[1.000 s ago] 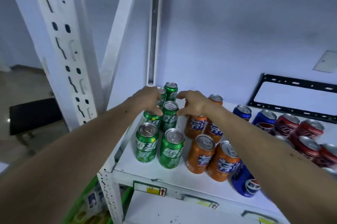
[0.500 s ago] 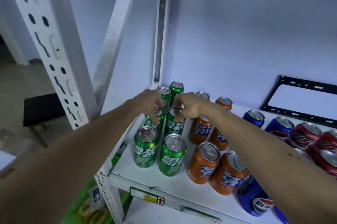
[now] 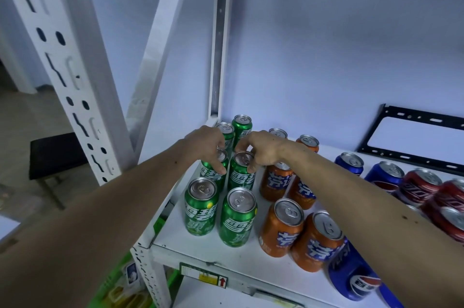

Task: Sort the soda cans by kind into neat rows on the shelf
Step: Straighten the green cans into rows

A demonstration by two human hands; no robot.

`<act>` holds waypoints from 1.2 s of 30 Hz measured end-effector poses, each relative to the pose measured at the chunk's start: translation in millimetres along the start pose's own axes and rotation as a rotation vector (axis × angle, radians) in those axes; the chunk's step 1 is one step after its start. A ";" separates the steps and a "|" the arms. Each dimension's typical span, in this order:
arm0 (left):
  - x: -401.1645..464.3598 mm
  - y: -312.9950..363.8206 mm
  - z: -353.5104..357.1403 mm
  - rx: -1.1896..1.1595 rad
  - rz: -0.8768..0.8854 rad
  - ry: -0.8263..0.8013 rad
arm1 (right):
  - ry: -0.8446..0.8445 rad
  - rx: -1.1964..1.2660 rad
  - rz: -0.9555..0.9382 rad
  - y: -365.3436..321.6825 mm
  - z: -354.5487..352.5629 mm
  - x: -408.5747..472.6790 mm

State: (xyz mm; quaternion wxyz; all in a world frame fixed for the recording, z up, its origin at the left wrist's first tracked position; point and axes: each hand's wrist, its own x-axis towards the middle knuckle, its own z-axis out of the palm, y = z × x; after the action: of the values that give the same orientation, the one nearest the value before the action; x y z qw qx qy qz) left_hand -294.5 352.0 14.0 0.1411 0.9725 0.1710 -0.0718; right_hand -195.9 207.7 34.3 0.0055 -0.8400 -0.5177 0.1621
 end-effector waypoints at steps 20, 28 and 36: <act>103.1 -18.2 -23.4 -0.060 0.015 0.059 | 0.111 -0.069 0.026 66.4 -35.5 116.9; 104.6 -19.1 -28.2 -0.086 0.018 0.032 | 0.109 -0.125 0.031 63.0 -35.9 121.3; 98.0 -13.6 -33.5 -0.085 -0.003 -0.031 | 0.003 -0.126 0.117 59.4 -35.5 99.5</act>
State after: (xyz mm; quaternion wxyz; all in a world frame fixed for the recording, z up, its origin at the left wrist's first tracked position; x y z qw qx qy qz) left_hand -205.0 405.0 24.0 0.1848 0.9641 0.1731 -0.0798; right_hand -93.6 272.5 30.9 -0.0559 -0.8678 -0.4769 0.1278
